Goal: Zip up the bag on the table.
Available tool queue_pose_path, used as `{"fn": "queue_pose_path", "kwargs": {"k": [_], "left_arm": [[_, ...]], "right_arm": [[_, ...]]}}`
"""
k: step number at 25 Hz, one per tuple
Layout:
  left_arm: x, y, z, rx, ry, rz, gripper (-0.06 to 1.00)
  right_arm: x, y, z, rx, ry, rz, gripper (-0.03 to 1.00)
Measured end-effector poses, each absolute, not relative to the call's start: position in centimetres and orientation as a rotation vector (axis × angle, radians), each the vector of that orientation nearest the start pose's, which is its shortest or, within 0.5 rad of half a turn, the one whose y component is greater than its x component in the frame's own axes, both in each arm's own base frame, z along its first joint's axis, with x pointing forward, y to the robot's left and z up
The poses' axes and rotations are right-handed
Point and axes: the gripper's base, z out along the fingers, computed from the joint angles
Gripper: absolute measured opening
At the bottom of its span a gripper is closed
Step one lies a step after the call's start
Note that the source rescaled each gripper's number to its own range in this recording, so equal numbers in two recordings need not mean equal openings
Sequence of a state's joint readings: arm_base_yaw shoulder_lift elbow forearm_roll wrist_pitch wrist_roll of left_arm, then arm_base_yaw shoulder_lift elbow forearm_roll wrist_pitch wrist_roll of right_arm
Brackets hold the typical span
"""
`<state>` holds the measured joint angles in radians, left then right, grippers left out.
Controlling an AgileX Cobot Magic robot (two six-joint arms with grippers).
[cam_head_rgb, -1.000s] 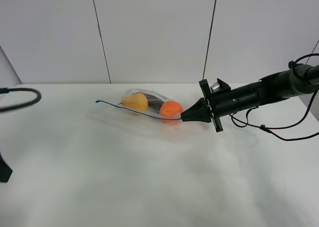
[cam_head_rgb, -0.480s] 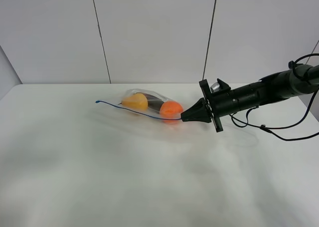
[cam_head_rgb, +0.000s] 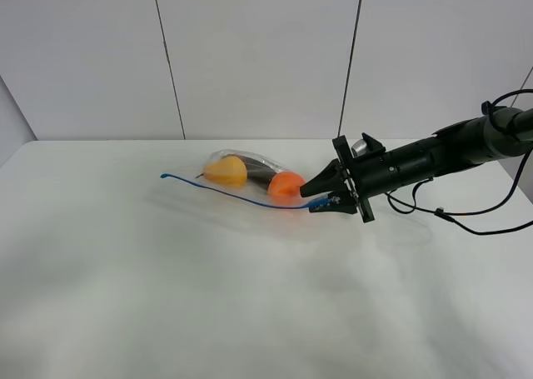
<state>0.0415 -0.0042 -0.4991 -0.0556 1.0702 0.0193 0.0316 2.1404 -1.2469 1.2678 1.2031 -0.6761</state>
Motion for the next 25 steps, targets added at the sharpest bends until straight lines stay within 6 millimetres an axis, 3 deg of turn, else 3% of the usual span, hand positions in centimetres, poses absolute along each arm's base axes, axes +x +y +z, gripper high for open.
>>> {"fn": "queue_pose_path", "kwargs": {"k": [2,5,8,12,18,21,25], "left_arm": [[-0.6,-0.5,27.6,-0.02,2.047,-0.029,1.0],[-0.6,-0.5,27.6,-0.02,2.048,-0.029,1.0],[-0.6,-0.5,27.6,-0.02,2.048,-0.029,1.0],[-0.6,-0.5,27.6,-0.02,2.048,-0.028,1.0],[-0.6,-0.5,27.6,-0.02,2.048,-0.028,1.0],[-0.6,-0.5,27.6,-0.02,2.048,-0.027,1.0],[-0.6,-0.5,27.6,-0.02,2.048,-0.027,1.0]], "right_arm": [[37.5,9.2,13.6,0.084,2.701,1.638,0.83],[37.7,8.9,15.0,-0.038,2.749,1.53,0.97],[38.5,8.1,17.8,-0.164,2.834,1.302,1.0],[39.6,6.2,21.3,-0.259,2.958,0.803,1.0],[41.0,2.8,23.5,-0.183,3.011,0.199,1.0],[41.1,1.3,23.5,-0.122,3.022,0.064,1.0],[40.4,0.9,23.4,-0.089,3.037,0.085,1.0]]}}
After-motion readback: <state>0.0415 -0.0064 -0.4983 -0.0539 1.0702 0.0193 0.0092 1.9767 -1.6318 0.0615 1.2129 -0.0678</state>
